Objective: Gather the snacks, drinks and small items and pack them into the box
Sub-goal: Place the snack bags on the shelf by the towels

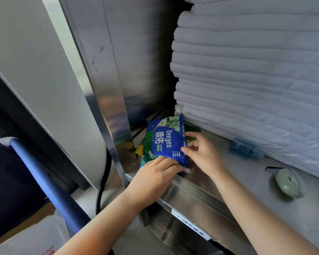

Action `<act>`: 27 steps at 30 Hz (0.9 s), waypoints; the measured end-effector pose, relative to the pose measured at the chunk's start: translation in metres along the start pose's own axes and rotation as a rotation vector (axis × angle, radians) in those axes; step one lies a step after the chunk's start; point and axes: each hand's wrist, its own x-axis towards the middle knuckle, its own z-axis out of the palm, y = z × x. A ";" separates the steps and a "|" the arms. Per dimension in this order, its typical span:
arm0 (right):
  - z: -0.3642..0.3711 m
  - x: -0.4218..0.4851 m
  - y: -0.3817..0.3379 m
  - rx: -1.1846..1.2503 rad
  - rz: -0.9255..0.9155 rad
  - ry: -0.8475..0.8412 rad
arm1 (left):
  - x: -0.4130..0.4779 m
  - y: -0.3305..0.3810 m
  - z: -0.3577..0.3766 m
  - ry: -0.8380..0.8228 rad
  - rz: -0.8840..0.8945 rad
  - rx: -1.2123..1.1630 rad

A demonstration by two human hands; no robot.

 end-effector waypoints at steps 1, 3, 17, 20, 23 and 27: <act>-0.004 0.003 0.000 -0.027 0.012 -0.014 | 0.000 -0.001 -0.001 0.020 -0.007 0.011; -0.015 0.009 0.001 -0.131 0.038 -0.077 | 0.001 -0.004 -0.003 0.036 -0.030 0.014; -0.049 0.006 0.007 -0.975 -0.138 -0.093 | 0.006 0.002 0.011 -0.004 -0.014 0.035; -0.036 -0.011 0.003 -0.827 -0.202 -0.037 | 0.005 0.004 0.013 -0.023 -0.036 0.053; -0.019 -0.024 -0.002 -0.722 -0.090 -0.187 | 0.005 0.005 0.012 0.017 -0.118 0.087; -0.016 -0.031 -0.007 -0.788 -0.028 -0.323 | 0.004 0.004 0.008 -0.002 -0.319 0.107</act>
